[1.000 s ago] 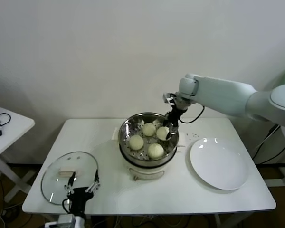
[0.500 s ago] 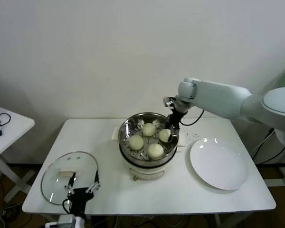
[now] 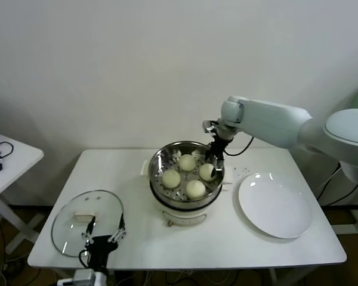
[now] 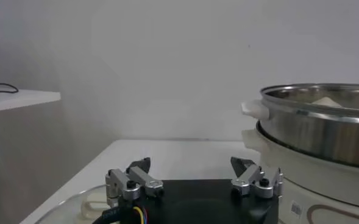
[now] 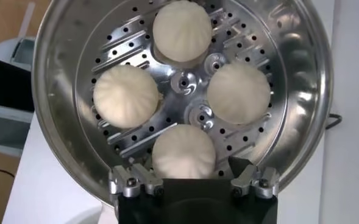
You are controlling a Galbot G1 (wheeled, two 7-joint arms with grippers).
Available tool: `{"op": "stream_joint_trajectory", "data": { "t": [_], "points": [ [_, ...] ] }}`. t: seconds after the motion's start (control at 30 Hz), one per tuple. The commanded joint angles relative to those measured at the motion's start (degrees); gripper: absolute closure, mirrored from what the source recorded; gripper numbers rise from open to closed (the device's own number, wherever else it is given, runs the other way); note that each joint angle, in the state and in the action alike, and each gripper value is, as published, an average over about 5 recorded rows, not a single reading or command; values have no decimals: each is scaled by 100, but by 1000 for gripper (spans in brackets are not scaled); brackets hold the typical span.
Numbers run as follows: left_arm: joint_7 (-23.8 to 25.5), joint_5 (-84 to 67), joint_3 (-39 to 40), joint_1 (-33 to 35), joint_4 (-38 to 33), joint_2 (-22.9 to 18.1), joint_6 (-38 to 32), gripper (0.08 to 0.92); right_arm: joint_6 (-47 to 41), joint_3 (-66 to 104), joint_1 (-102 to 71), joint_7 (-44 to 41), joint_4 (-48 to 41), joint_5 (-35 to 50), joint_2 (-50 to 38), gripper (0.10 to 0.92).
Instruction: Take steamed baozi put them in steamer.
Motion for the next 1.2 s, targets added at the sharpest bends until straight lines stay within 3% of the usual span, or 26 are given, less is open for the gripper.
{"op": "stream_joint_trajectory", "data": {
  "t": [0.03, 0.3, 0.6, 0.9, 1.2],
  "points": [
    [-2, 11, 9, 0, 4, -5, -2, 177, 80, 80, 211, -318, -23, 98, 7, 203],
    [-2, 10, 11, 2, -2, -5, -6, 177, 167, 317, 602, -298, 234, 569, -347, 203],
    [47, -10, -88, -1, 21, -5, -63, 177, 87, 1180, 377, 368, 1149, 188, -1629, 203],
    [296, -44, -205, -2, -19, -3, -363, 177, 210, 3475, -1290, 2001, 2346, -286, -3124, 203],
    [359, 447, -154, 14, -50, -59, -664, 177, 598, 6736, -4383, 3550, 3566, -722, -4165, 203]
  ]
}}
